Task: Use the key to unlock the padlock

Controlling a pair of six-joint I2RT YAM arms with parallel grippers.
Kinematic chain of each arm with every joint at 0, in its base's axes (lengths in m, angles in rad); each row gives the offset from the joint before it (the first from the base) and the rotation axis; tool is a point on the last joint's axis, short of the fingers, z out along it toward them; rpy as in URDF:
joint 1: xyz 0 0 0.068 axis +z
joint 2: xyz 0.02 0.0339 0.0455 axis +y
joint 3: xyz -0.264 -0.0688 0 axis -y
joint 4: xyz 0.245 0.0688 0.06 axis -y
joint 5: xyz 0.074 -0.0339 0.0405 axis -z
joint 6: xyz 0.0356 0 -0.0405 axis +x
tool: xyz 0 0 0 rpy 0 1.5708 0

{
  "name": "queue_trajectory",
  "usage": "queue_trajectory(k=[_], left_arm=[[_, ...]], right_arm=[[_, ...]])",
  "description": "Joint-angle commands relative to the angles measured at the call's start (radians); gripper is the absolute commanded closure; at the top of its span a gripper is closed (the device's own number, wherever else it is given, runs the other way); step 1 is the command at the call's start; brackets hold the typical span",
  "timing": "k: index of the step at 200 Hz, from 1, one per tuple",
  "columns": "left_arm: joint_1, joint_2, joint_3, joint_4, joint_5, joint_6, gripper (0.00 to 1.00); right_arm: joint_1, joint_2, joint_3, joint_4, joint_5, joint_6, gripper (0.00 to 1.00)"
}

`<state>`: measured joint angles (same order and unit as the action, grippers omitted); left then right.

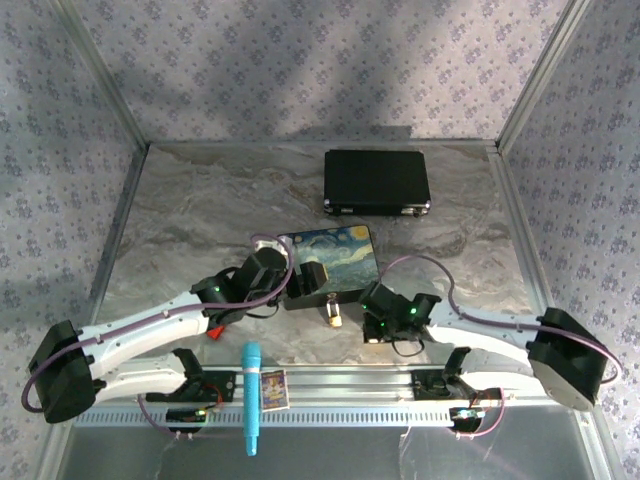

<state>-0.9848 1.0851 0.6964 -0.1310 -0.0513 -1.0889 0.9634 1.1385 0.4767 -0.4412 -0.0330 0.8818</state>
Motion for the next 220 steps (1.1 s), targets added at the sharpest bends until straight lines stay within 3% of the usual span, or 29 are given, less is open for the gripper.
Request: queue_trajectory(k=[1,23,68,104,146,181,220], left_arm=[[-0.008,0.029,0.004,0.134,0.058,-0.108,0.22],[-0.029,0.067,-0.022,0.269,0.076,-0.2,0.25],[-0.058,0.123,-0.056,0.358,0.016,-0.322,0.31],[-0.109,0.13,-0.178,0.513,-0.129,-0.601,0.31],[-0.15,0.169,-0.2,0.648,-0.184,-0.79,0.09],[-0.155,0.2,-0.18,0.694,-0.128,-0.86,0.08],[-0.166,0.166,-0.204,0.727,-0.181,-0.899,0.1]], right_arm=[[-0.054,-0.051,-0.019,-0.043,-0.107,-0.087,1.0],[-0.093,-0.094,0.001,-0.09,-0.137,-0.114,1.0],[-0.161,-0.118,0.054,-0.102,-0.224,-0.117,1.0],[-0.204,-0.115,0.154,-0.1,-0.249,-0.091,1.0],[-0.213,-0.065,0.285,-0.027,-0.247,-0.088,1.0],[-0.194,0.005,0.385,0.028,-0.233,-0.122,1.0],[-0.145,0.033,0.416,0.11,-0.234,-0.112,1.0]])
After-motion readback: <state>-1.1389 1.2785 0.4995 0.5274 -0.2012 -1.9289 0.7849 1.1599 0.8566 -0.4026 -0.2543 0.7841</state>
